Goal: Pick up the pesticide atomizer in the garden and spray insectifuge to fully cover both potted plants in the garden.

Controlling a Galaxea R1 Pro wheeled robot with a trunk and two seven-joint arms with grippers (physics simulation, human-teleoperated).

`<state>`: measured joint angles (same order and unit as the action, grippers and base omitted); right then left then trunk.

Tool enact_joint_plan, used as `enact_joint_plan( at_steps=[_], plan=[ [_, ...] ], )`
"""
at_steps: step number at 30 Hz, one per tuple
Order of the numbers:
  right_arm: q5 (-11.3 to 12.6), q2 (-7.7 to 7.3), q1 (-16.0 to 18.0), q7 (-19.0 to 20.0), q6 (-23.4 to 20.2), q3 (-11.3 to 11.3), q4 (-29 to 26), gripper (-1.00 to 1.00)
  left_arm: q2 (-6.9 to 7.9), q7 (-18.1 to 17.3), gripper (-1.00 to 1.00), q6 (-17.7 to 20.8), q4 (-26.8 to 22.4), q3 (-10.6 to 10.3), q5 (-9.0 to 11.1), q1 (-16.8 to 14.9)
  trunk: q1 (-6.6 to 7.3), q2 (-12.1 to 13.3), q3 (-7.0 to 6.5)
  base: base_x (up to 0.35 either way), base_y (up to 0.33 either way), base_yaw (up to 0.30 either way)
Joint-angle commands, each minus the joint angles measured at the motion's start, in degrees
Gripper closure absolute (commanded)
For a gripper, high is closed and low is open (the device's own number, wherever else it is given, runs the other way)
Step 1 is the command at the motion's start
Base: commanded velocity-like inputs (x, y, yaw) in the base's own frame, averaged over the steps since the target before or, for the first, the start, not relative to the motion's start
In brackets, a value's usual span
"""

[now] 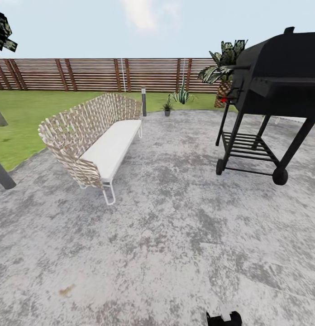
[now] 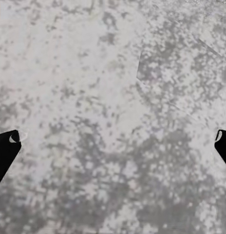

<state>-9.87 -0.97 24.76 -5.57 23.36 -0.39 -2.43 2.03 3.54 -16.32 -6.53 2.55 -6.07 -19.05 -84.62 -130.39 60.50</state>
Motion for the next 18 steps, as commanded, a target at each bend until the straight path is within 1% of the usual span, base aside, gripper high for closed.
enact_joint_plan(
  at_steps=[1, 15, 18],
  plan=[
    [-0.6, 0.00, 0.0, -0.4, 0.1, -0.1, 0.1, -1.00, -0.01, 0.2, 1.00, -0.2, 0.1, 0.3, -0.6, 0.0, -0.03, 0.0, 0.05, 0.339, 0.000, 0.000],
    [-0.7, 0.00, 0.0, -0.4, 0.1, -0.1, 0.1, -1.00, -0.01, 0.2, 1.00, -0.2, 0.1, 0.3, -0.6, -0.1, -0.03, 0.0, 0.05, 0.340, 0.000, -0.001],
    [-0.7, 0.02, 0.0, -0.4, 0.1, -0.1, 0.1, -1.00, -0.01, 0.2, 1.00, -0.2, 0.1, 0.3, -0.6, -0.1, -0.03, 0.0, 0.05, 0.340, 0.000, -0.150]
  ],
)
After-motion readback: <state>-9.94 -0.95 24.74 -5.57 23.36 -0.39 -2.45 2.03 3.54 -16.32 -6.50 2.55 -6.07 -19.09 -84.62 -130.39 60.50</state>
